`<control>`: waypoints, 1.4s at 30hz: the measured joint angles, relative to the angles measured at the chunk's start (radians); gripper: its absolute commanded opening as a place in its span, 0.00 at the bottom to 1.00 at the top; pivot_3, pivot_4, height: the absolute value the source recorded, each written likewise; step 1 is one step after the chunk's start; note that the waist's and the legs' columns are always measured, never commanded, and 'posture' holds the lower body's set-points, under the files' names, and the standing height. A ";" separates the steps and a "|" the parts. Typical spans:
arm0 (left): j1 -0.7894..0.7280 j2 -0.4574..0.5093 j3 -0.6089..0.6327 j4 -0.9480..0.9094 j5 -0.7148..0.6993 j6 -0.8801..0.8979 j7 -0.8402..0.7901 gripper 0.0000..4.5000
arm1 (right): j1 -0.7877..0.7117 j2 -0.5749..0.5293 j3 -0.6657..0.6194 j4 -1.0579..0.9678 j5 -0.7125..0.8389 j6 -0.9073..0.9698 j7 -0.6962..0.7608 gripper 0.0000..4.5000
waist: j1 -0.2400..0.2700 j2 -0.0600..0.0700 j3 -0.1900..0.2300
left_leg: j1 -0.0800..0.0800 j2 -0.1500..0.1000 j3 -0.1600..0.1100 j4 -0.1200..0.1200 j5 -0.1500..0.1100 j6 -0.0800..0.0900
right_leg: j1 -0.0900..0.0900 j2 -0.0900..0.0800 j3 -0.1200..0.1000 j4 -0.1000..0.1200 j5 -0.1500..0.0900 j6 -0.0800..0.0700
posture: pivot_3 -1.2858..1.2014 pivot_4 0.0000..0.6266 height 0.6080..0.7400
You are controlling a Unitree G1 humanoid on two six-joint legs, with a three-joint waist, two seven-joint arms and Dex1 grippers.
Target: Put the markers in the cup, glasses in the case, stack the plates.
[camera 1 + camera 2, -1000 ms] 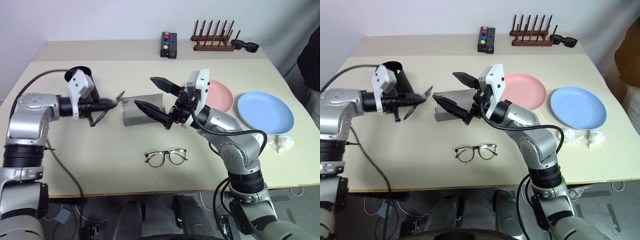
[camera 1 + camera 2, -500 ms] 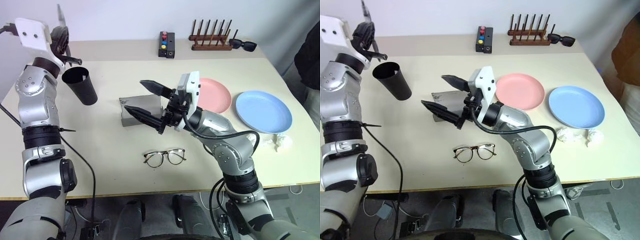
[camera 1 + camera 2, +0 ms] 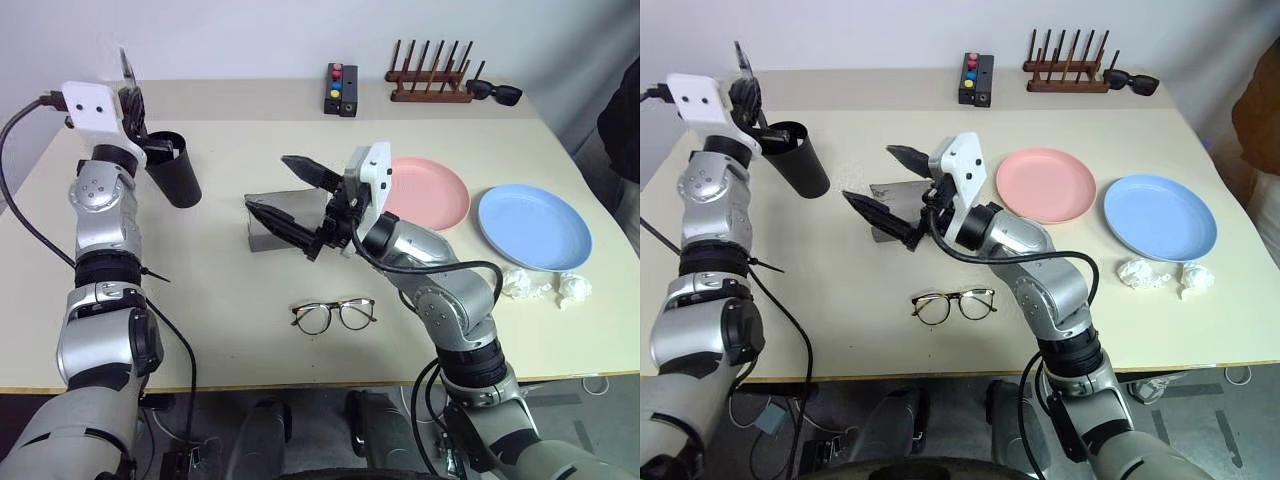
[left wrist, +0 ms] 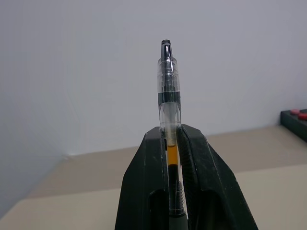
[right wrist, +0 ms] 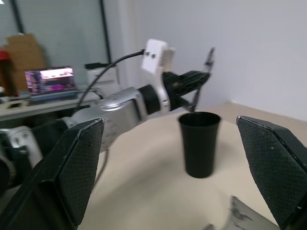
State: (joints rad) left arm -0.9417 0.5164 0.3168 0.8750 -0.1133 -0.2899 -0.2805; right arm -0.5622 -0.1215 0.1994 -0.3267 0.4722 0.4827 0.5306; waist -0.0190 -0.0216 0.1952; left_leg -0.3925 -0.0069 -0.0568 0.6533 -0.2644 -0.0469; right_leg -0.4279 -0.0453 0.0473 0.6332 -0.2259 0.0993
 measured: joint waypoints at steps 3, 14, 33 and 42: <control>-0.005 -0.006 0.000 0.021 -0.005 -0.021 -0.003 0.01 | 0.000 0.000 0.000 0.002 -0.013 -0.010 -0.004 1.00 | -0.001 0.000 0.000 | 0.000 0.000 0.000 0.000 0.000 0.000 | 0.000 0.000 0.000 0.000 0.000 0.000 | 0.52 0.24 0.96; -0.005 -0.017 -0.008 0.028 -0.012 -0.032 -0.006 0.01 | 0.000 0.001 0.000 0.006 -0.020 -0.025 -0.004 1.00 | -0.001 0.000 0.000 | 0.000 0.000 0.000 0.000 0.000 0.000 | 0.000 0.000 0.000 0.000 0.000 0.000 | 0.52 0.24 0.96; 0.015 -0.036 -0.010 0.003 -0.040 -0.012 0.001 0.73 | 0.000 -0.001 0.000 0.007 -0.020 -0.030 -0.002 1.00 | -0.001 0.000 0.000 | 0.000 0.000 0.000 0.000 0.000 0.000 | 0.000 0.000 0.000 0.000 0.000 0.000 | 0.52 0.24 0.96; 0.099 -0.021 -0.080 -0.374 -0.198 0.299 -0.298 0.73 | 0.004 -0.118 -0.040 0.007 -0.037 -0.030 0.029 1.00 | -0.002 0.000 0.000 | 0.000 0.000 0.000 0.000 0.000 0.000 | 0.000 0.000 0.000 -0.001 0.000 0.000 | 0.52 0.24 0.96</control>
State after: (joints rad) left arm -0.8428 0.4958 0.2369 0.5010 -0.3113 0.0094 -0.5790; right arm -0.5577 -0.2392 0.1593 -0.3197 0.4353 0.4527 0.5593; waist -0.0209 -0.0216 0.1952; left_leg -0.3926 -0.0069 -0.0569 0.6528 -0.2644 -0.0469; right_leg -0.4274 -0.0453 0.0474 0.6327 -0.2260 0.0993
